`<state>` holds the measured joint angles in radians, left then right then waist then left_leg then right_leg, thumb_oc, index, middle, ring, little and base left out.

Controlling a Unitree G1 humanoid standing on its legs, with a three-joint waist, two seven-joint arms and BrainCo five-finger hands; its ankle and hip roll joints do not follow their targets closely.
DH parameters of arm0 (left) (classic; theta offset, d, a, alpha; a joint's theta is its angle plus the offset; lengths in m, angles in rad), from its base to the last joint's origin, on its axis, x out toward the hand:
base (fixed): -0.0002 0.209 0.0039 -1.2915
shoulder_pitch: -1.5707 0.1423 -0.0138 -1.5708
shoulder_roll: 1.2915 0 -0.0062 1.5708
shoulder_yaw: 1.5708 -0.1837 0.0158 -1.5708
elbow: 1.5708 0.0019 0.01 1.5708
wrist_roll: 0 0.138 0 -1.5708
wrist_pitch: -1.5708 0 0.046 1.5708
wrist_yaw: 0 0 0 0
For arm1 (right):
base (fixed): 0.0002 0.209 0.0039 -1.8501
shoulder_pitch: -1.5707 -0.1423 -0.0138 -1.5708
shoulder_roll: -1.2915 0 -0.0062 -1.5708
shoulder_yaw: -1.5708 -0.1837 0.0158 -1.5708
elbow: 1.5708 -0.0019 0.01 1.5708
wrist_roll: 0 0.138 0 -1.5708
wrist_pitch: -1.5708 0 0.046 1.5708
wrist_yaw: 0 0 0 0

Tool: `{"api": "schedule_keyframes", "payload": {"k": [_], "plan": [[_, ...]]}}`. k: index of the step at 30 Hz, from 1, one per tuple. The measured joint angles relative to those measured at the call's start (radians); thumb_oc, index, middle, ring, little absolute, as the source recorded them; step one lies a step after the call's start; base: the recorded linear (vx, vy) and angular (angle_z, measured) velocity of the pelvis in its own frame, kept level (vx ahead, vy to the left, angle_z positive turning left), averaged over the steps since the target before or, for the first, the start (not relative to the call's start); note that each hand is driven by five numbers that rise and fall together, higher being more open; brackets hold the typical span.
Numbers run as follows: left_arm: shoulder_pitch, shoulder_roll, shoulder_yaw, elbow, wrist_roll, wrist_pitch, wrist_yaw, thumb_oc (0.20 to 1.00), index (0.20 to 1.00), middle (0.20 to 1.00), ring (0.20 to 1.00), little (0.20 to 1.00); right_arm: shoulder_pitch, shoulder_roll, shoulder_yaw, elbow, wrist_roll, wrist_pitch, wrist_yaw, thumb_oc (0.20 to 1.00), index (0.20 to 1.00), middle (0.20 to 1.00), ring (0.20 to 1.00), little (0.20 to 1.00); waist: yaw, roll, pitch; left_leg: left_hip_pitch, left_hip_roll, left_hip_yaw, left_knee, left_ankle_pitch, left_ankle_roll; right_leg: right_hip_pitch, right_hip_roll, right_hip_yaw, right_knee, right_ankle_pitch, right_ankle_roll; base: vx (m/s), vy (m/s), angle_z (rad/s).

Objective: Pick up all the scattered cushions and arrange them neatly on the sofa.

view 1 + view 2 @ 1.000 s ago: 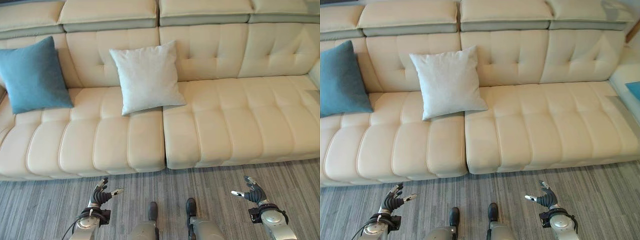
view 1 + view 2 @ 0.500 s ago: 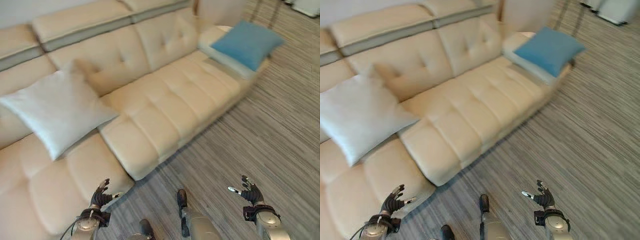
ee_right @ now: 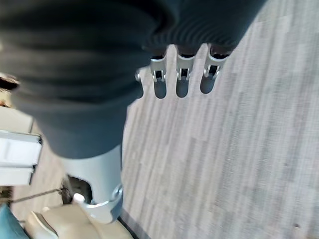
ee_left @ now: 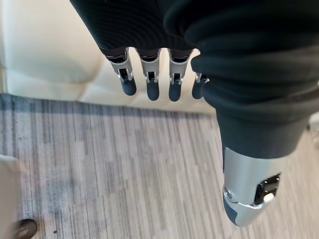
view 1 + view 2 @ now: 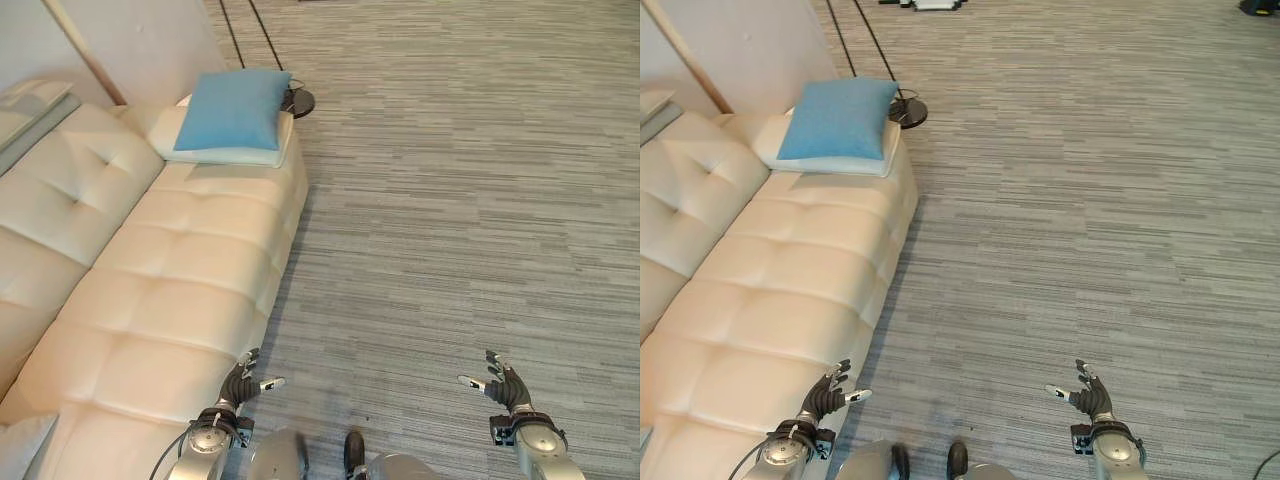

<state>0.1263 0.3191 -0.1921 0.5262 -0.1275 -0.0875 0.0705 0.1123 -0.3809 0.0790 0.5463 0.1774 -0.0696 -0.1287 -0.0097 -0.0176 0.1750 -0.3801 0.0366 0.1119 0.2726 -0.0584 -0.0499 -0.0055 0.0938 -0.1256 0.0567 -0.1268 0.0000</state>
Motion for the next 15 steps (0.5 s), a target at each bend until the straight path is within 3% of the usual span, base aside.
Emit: {"api": "schedule_keyframes", "payload": {"k": [1, 2, 4, 7, 8, 9, 10, 11, 12, 13, 14, 15], "plan": [[0.016, 0.004, 0.008, -0.013, 0.000, -0.005, 0.000, 1.000, 1.000, 1.000, 1.000, 1.000, -0.019, -0.001, 0.009, 0.009, 0.000, 0.002, 0.000, 1.000, 1.000, 1.000, 1.000, 1.000, 0.047, 0.004, 0.001, -0.004, -0.016, -0.002, -0.113, 0.032, 0.001, -0.008, 0.015, 0.024, 0.025, 0.022, -0.001, 0.33, 0.022, -1.10], [0.024, 0.005, 0.010, -0.002, 0.001, 0.002, 0.000, 1.000, 1.000, 1.000, 1.000, 1.000, -0.029, -0.003, 0.016, 0.008, -0.001, 0.000, 0.000, 1.000, 1.000, 1.000, 1.000, 1.000, 0.045, 0.013, 0.006, -0.018, -0.027, 0.010, -0.146, 0.055, 0.011, 0.038, 0.038, 0.037, -0.021, 0.039, -0.037, 0.34, 0.041, -0.97], [0.030, 0.007, 0.021, 0.006, 0.001, 0.012, 0.001, 1.000, 1.000, 1.000, 1.000, 1.000, -0.030, 0.001, 0.031, 0.003, -0.001, -0.001, 0.001, 1.000, 1.000, 1.000, 1.000, 1.000, 0.054, 0.021, 0.009, -0.040, -0.064, 0.012, -0.195, 0.072, 0.038, 0.095, 0.064, 0.054, -0.064, 0.039, -0.060, 0.60, 0.120, -0.48], [0.044, 0.005, 0.076, 0.009, 0.002, 0.013, 0.004, 1.000, 1.000, 1.000, 1.000, 1.000, -0.059, 0.012, 0.029, 0.015, -0.013, -0.002, 0.007, 1.000, 1.000, 1.000, 1.000, 1.000, 0.112, -0.022, 0.017, -0.072, -0.115, 0.052, -0.182, 0.076, 0.080, 0.173, 0.068, 0.184, -0.074, -0.043, 0.020, 0.95, 0.214, -0.92], [0.068, 0.003, 0.082, 0.006, 0.011, 0.014, 0.005, 1.000, 1.000, 1.000, 1.000, 1.000, -0.033, 0.011, 0.029, 0.023, -0.030, 0.000, 0.012, 1.000, 1.000, 1.000, 1.000, 1.000, 0.103, -0.028, 0.013, -0.054, -0.148, 0.091, -0.151, 0.103, 0.154, 0.212, 0.084, 0.197, -0.024, -0.039, 0.033, 0.60, 0.186, -0.49], [0.097, 0.005, 0.073, -0.005, 0.028, 0.011, 0.002, 1.000, 1.000, 1.000, 1.000, 1.000, 0.009, 0.002, 0.027, 0.009, -0.034, 0.001, 0.015, 1.000, 1.000, 1.000, 1.000, 1.000, 0.100, -0.010, -0.003, -0.018, -0.157, 0.099, -0.164, 0.108, 0.213, 0.223, 0.123, 0.216, 0.038, -0.036, 0.033, 0.78, 0.230, -0.07], [0.112, 0.018, 0.068, 0.001, 0.031, 0.010, -0.001, 1.000, 1.000, 1.000, 1.000, 1.000, 0.054, 0.009, 0.033, 0.006, -0.041, 0.008, 0.024, 1.000, 1.000, 1.000, 1.000, 1.000, 0.099, -0.002, -0.032, 0.019, -0.161, 0.051, -0.186, 0.161, 0.301, 0.227, 0.162, 0.233, 0.137, -0.075, 0.054, 0.35, 0.101, -0.17], [0.108, 0.041, 0.074, 0.030, 0.031, 0.015, -0.003, 1.000, 1.000, 1.000, 1.000, 1.000, 0.067, 0.035, 0.068, -0.008, -0.042, 0.011, 0.036, 1.000, 1.000, 1.000, 1.000, 1.000, 0.101, -0.073, -0.066, 0.043, -0.178, 0.063, -0.164, 0.176, 0.260, 0.150, 0.131, 0.210, 0.357, -0.096, 0.094, 0.46, 0.144, -0.28], [0.103, 0.038, 0.068, 0.042, 0.031, 0.021, -0.005, 1.000, 1.000, 1.000, 1.000, 1.000, 0.074, 0.038, 0.066, -0.015, -0.047, 0.008, 0.045, 1.000, 1.000, 1.000, 1.000, 1.000, 0.097, -0.100, -0.079, 0.072, -0.202, 0.061, -0.166, 0.159, 0.270, 0.109, 0.084, 0.171, 0.486, -0.105, 0.111, 0.42, 0.173, -0.37], [0.090, 0.036, 0.050, 0.038, 0.031, 0.022, -0.007, 1.000, 1.000, 1.000, 1.000, 1.000, 0.064, 0.036, 0.062, -0.018, -0.051, 0.006, 0.045, 1.000, 1.000, 1.000, 1.000, 1.000, 0.096, -0.109, -0.082, 0.106, -0.221, 0.054, -0.170, 0.137, 0.280, 0.065, 0.038, 0.156, 0.575, -0.101, 0.121, 0.69, 0.320, -0.18], [0.045, 0.023, 0.033, 0.037, 0.030, 0.023, -0.005, 1.000, 1.000, 1.000, 1.000, 1.000, 0.039, 0.011, 0.062, -0.037, -0.061, 0.004, 0.045, 1.000, 1.000, 1.000, 1.000, 1.000, 0.073, -0.077, -0.054, 0.104, -0.218, 0.033, -0.126, 0.088, 0.282, -0.026, -0.006, 0.129, 0.779, -0.059, 0.141, 0.39, 0.220, -0.02], [0.011, 0.024, 0.016, 0.032, 0.030, 0.023, -0.005, 1.000, 1.000, 1.000, 1.000, 1.000, 0.027, 0.007, 0.059, -0.049, -0.062, 0.002, 0.046, 1.000, 1.000, 1.000, 1.000, 1.000, 0.071, -0.060, -0.034, 0.117, -0.219, 0.024, -0.127, 0.083, 0.282, -0.105, -0.055, 0.086, 0.911, -0.029, 0.141, 0.64, 0.278, 0.44]]}}
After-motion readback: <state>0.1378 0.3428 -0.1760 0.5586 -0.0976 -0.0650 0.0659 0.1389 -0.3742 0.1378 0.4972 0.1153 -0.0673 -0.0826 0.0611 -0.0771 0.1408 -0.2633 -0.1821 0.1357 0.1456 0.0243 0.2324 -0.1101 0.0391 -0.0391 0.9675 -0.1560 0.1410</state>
